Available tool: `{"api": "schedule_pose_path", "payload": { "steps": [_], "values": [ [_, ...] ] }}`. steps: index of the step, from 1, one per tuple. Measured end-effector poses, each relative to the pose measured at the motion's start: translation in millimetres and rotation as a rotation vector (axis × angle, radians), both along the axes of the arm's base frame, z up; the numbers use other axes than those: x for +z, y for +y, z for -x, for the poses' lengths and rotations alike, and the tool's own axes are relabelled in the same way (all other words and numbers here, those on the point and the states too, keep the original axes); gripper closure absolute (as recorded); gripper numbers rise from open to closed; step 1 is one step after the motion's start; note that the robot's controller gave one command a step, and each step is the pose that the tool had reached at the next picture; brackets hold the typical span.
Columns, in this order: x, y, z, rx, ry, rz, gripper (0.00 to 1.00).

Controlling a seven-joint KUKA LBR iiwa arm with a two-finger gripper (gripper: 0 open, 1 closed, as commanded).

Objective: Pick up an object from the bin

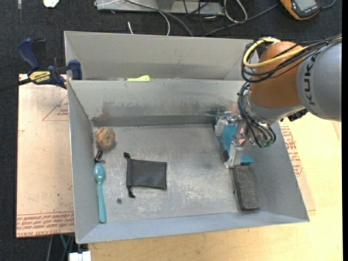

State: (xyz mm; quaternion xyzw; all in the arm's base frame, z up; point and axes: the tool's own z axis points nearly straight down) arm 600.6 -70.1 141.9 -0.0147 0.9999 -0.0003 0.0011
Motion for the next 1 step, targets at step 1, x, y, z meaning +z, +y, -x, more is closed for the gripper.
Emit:
{"api": "schedule_pose_path", "payload": {
  "steps": [1],
  "values": [
    [8.6, 32.6, 4.3, 0.021, -0.009, 0.001, 0.00]
  ]
}}
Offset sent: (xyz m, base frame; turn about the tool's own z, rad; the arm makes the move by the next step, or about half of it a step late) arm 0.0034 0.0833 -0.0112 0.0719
